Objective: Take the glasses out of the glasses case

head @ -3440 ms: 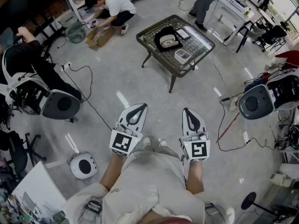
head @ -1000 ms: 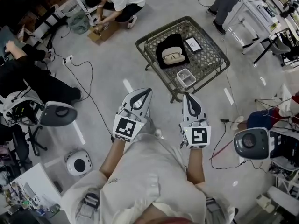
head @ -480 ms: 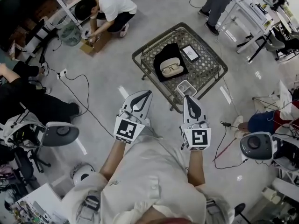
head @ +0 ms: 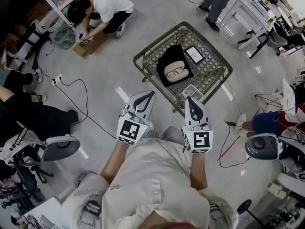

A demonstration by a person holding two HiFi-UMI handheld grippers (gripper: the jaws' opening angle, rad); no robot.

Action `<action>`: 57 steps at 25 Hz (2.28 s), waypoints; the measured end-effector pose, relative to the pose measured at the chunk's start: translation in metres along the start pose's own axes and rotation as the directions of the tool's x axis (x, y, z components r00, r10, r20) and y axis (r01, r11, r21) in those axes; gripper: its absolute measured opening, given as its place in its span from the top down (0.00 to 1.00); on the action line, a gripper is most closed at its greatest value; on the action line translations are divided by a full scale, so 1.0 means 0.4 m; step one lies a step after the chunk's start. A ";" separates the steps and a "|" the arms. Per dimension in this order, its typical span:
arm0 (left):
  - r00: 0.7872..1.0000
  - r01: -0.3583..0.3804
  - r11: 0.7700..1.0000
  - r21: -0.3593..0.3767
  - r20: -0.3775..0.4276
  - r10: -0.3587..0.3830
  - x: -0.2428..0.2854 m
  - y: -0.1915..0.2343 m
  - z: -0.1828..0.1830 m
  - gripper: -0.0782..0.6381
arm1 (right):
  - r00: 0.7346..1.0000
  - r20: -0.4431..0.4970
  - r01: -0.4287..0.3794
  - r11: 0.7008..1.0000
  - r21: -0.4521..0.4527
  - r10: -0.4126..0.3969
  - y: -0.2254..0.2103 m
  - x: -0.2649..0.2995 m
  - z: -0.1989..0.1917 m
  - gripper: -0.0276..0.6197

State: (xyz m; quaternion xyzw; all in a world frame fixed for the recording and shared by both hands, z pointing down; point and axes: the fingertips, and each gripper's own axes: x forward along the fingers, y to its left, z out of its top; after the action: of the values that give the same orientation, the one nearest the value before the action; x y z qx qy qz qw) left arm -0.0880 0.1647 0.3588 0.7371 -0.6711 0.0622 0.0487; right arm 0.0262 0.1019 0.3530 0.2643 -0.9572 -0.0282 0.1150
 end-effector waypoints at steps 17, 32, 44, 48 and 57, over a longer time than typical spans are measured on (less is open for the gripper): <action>0.999 0.001 1.000 -0.015 -0.047 -0.002 0.165 0.116 -0.035 0.87 | 0.999 -0.041 -0.009 0.999 0.032 0.010 -0.096 0.192 -0.038 0.95; 0.994 -0.055 0.998 0.000 -0.090 0.055 0.395 0.231 0.012 0.87 | 0.996 -0.035 -0.078 0.993 0.085 0.081 -0.251 0.409 -0.027 0.95; 0.969 0.015 1.000 -0.016 -0.245 -0.019 0.588 0.196 -0.086 0.87 | 0.982 -0.140 -0.099 0.975 0.198 0.128 -0.371 0.498 -0.185 0.95; 0.952 0.062 0.998 -0.010 -0.301 -0.062 0.623 0.177 -0.132 0.87 | 0.974 -0.184 -0.085 0.969 0.232 0.130 -0.377 0.503 -0.247 0.95; 0.910 0.186 0.982 -0.030 -0.372 -0.183 0.704 0.135 -0.206 0.87 | 0.955 -0.283 -0.004 0.956 0.293 0.091 -0.396 0.492 -0.365 0.95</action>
State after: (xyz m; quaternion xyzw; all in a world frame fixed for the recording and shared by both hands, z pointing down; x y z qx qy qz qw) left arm -0.1183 -0.1046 0.4840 0.7720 -0.5769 0.1982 0.1786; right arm -0.0245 -0.1339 0.5173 0.2561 -0.9293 0.1545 0.2167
